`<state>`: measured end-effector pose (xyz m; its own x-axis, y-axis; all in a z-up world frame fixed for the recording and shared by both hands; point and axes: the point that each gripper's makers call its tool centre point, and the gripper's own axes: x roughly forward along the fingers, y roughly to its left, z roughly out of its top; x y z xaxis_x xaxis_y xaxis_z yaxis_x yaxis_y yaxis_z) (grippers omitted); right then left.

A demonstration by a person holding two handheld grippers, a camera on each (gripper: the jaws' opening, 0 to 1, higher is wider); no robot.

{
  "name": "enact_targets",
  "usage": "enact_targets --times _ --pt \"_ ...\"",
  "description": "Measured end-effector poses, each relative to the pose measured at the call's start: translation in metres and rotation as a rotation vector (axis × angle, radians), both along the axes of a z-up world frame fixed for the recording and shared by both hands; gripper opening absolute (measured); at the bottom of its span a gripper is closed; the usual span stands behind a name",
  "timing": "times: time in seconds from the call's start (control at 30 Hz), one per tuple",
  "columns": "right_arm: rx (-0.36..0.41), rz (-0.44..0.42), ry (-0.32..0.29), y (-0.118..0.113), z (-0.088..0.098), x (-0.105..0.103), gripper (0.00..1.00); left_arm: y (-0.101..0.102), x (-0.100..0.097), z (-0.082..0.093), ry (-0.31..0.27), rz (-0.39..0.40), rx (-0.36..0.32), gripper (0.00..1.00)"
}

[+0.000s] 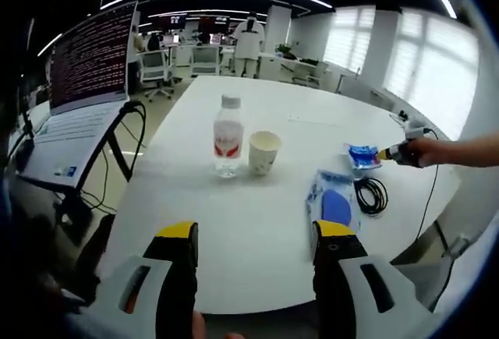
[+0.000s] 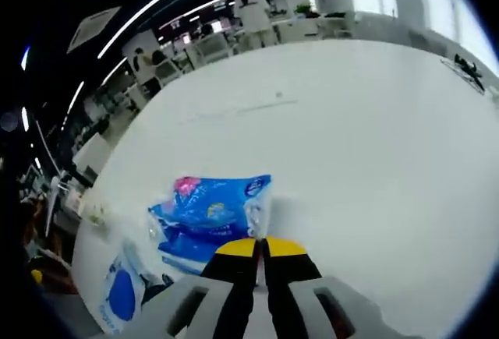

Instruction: Arrange the tabletop items into an orderly group along one side of the table until the central work area is clear of visible clutter.

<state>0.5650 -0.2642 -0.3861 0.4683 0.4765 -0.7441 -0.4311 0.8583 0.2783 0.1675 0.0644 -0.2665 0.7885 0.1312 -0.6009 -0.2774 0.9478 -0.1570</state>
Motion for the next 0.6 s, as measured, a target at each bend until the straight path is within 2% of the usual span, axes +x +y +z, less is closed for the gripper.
enact_targets --times 0.1,0.2,0.27,0.6 --pt "-0.016 0.014 0.016 0.003 -0.011 -0.001 0.00 -0.002 -0.002 -0.005 0.006 0.005 -0.003 0.59" --pt "-0.028 0.015 0.025 0.002 -0.013 -0.009 0.00 -0.010 -0.005 -0.005 0.011 0.008 -0.009 0.59" --pt "-0.017 0.008 0.035 0.001 -0.021 -0.003 0.00 -0.011 -0.006 -0.007 0.013 0.010 -0.012 0.59" --pt "-0.025 0.030 0.048 -0.003 -0.025 -0.010 0.02 -0.022 0.002 -0.011 0.013 0.008 -0.021 0.59"
